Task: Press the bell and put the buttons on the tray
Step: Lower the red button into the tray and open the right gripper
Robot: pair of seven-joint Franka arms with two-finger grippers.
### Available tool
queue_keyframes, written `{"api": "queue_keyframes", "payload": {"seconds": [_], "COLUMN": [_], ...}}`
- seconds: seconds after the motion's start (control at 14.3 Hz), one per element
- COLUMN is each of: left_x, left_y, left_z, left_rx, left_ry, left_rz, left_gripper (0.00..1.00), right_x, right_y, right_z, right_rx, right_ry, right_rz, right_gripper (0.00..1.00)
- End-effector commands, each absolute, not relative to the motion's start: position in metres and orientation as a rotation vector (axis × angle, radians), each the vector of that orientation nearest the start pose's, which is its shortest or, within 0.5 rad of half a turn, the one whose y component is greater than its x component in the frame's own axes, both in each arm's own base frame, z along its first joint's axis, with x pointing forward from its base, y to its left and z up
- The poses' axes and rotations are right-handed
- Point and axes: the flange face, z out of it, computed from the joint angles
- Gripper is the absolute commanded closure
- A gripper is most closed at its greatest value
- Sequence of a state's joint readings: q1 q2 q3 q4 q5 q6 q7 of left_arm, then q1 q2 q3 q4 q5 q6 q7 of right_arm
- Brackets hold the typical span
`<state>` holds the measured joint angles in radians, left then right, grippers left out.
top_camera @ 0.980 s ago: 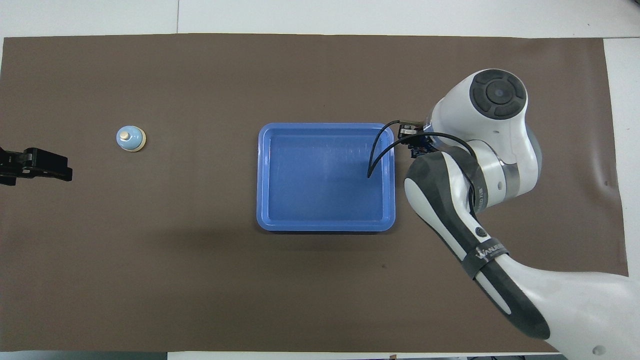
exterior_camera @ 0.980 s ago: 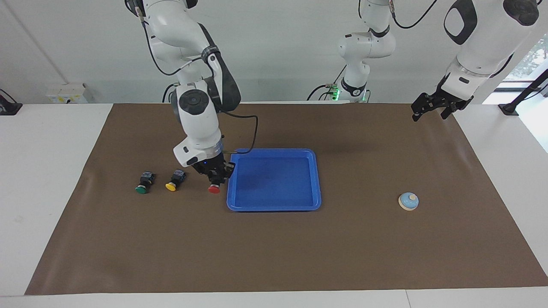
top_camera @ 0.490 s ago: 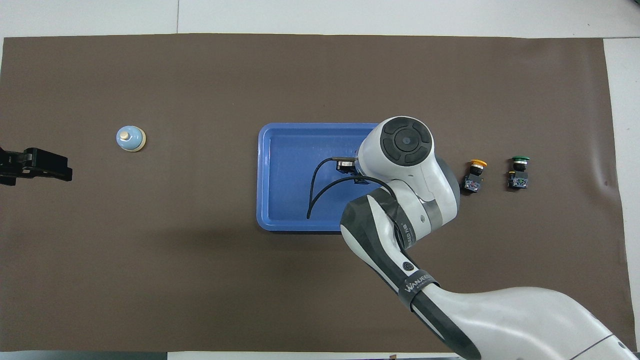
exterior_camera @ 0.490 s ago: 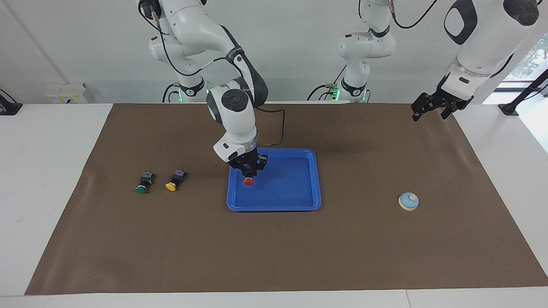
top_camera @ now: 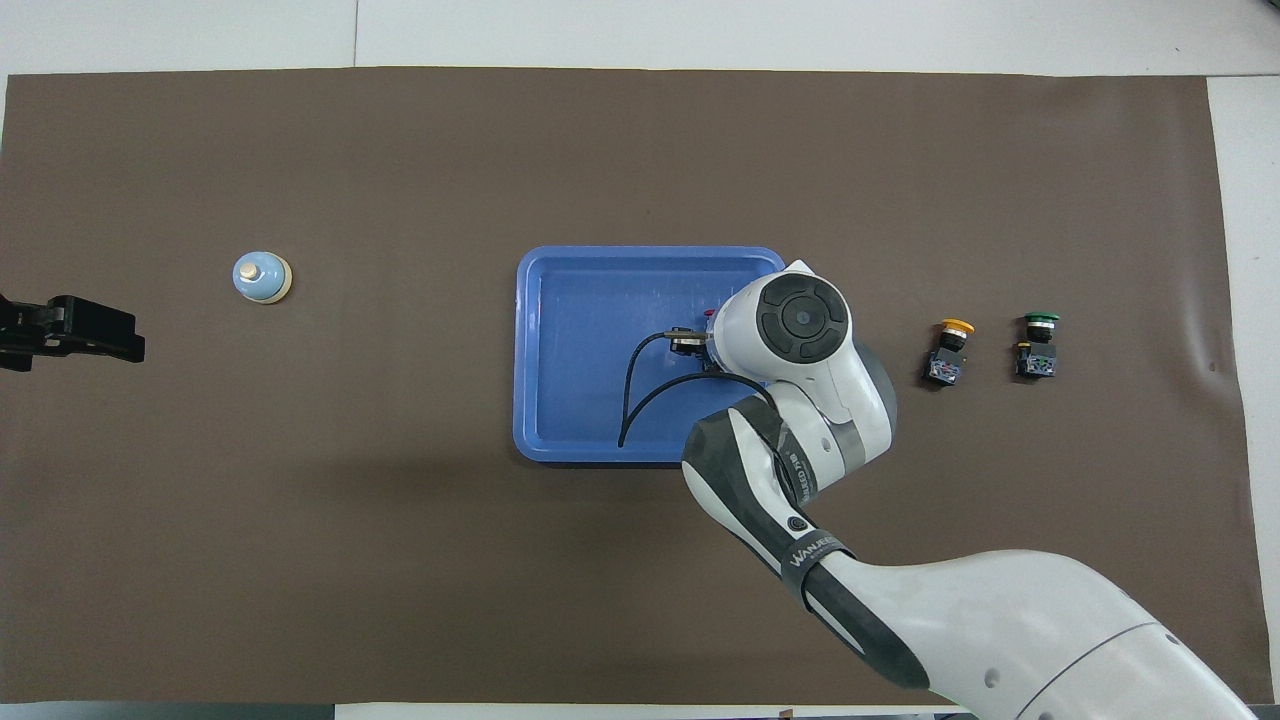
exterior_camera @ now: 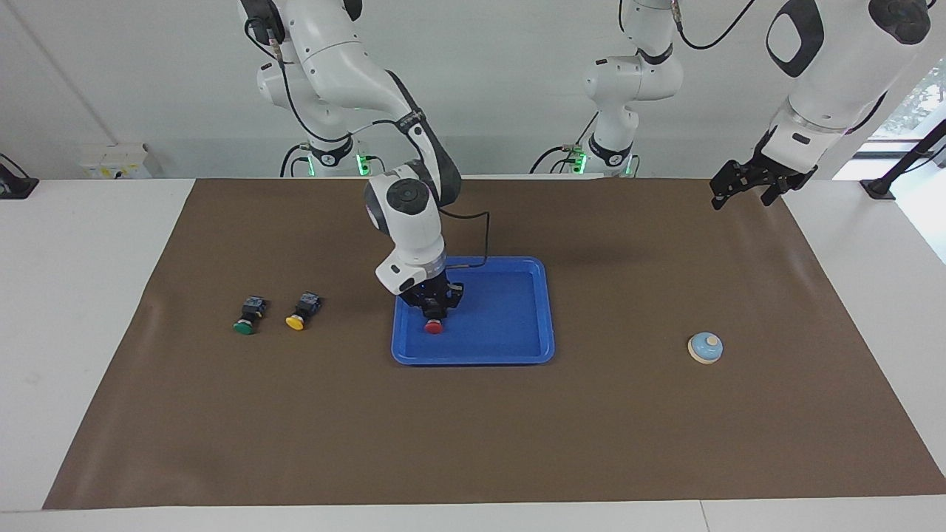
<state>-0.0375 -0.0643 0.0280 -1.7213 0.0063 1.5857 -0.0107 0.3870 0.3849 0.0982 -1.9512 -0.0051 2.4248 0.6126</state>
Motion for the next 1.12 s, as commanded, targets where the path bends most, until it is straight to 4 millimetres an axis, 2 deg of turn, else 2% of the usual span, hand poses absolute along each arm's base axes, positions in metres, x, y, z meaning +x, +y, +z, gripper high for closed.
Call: {"api": "queue_keyframes", "payload": {"seconds": [0.0, 0.07, 0.35, 0.42, 0.56, 0.63, 0.77, 1.05], "left_x": [0.532, 0.532, 0.532, 0.532, 0.532, 0.532, 0.532, 0.532], "left_y": [-0.002, -0.003, -0.003, -0.002, -0.003, -0.002, -0.002, -0.002], "left_z": [0.594, 0.594, 0.594, 0.594, 0.594, 0.594, 0.594, 0.594], "left_rx": [-3.15, -3.15, -3.15, -3.15, -3.15, -3.15, -3.15, -3.15], "left_ry": [0.012, 0.014, 0.014, 0.012, 0.014, 0.012, 0.012, 0.012], "left_rz": [0.089, 0.089, 0.089, 0.089, 0.089, 0.089, 0.089, 0.089], "left_gripper": [0.0, 0.0, 0.0, 0.0, 0.0, 0.0, 0.0, 0.0], "right_x": [0.55, 0.552, 0.567, 0.569, 0.576, 0.577, 0.582, 0.578], "right_y": [0.285, 0.28, 0.248, 0.231, 0.187, 0.165, 0.122, 0.049], "right_z": [0.293, 0.303, 0.378, 0.397, 0.42, 0.426, 0.427, 0.404], "right_rx": [-3.063, -3.066, -3.099, -3.095, -3.094, -3.107, -3.128, -3.108], "right_ry": [0.299, 0.315, 0.386, 0.422, 0.48, 0.448, 0.437, 0.534], "right_rz": [-0.044, -0.037, 0.042, 0.031, 0.039, 0.053, 0.092, 0.079], "right_gripper": [0.01, 0.0, 0.0, 0.0, 0.0, 0.0, 0.0, 0.0]}}
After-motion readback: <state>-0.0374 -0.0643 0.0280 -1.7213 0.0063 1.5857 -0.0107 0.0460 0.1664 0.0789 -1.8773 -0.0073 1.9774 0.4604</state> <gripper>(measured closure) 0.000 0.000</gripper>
